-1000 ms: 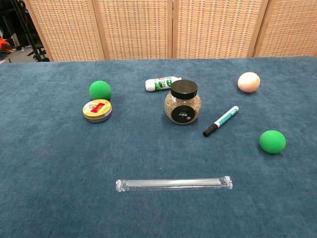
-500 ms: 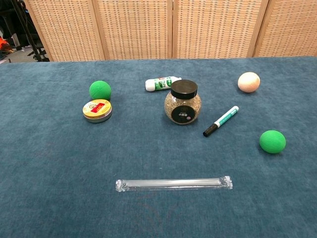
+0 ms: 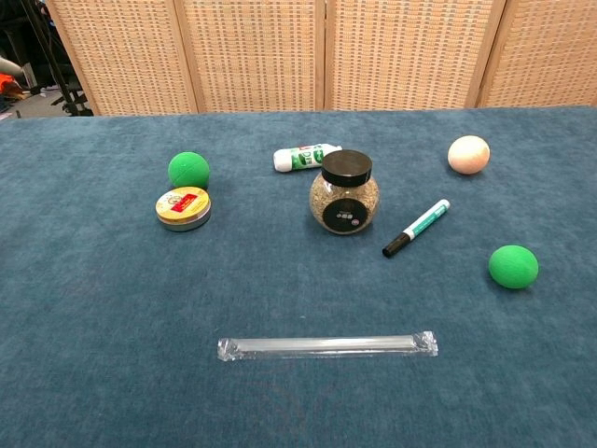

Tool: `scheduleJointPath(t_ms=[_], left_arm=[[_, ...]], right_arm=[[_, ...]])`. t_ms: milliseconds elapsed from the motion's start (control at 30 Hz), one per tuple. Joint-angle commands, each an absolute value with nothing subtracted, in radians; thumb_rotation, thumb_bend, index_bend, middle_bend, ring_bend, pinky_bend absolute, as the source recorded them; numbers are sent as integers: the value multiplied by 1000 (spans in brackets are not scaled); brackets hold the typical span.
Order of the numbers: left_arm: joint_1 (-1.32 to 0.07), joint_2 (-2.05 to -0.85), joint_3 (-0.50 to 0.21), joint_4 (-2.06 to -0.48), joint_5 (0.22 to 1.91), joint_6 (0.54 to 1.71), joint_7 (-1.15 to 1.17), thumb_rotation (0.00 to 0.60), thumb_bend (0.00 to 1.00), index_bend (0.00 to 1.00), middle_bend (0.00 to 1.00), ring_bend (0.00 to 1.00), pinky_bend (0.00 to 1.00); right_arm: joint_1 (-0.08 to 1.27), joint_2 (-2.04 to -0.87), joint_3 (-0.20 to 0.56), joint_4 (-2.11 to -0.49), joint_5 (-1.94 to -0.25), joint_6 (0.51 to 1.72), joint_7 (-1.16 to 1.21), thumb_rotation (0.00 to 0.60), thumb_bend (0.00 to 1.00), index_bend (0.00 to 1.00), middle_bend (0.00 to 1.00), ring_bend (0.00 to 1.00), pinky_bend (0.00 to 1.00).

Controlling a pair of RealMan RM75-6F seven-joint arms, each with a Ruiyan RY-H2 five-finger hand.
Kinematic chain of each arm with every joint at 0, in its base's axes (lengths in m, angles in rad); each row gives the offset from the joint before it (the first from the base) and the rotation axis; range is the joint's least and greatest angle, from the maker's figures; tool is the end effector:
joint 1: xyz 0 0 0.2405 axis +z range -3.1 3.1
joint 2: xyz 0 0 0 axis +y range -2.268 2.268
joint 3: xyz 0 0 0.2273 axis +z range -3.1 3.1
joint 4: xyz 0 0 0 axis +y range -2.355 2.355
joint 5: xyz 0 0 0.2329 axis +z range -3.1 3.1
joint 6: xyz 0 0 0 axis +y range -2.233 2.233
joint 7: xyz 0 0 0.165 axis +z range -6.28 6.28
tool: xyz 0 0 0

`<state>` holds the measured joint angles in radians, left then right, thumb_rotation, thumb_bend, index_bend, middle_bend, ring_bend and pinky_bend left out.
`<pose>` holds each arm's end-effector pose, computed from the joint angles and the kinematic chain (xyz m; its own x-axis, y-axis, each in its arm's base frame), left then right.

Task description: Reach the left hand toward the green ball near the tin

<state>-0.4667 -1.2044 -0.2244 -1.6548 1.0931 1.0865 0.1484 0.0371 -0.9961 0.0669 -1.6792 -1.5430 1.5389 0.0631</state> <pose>-0.2241 0.3328 0.0775 0.2984 0.1546 0.9418 0.9544 -0.0377 -0.2962 -0.2888 -0.1912 0.1631 0.3897 0.0503 0.9196 -0.9203 -0.0159 0.3908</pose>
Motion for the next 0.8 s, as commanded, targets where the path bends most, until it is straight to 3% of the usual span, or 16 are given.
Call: scheduleJointPath(t_ms=[33, 200, 500, 800], left_arm=[[-582, -1266, -272, -1628, 900, 933, 249, 600, 858, 0, 921, 974, 1000], [-658, -1322, -289, -1559, 780, 822, 245, 600, 857, 0, 921, 974, 1000], [-742, -1411, -305, -1440, 784, 666, 144, 600, 858, 0, 922, 974, 1000], [-787, -1472, -291, -1364, 775, 643, 126, 600, 858, 0, 922, 974, 1000]], right_arm=[[42, -999, 70, -1676, -1531, 1527, 59, 600, 0, 0, 0, 0, 0], [54, -1006, 76, -1666, -1504, 1497, 54, 600, 0, 0, 0, 0, 0], [72, -1020, 87, -1647, -1462, 1456, 42, 600, 0, 0, 0, 0, 0], [81, -1023, 95, -1638, -1437, 1435, 50, 600, 0, 0, 0, 0, 0]])
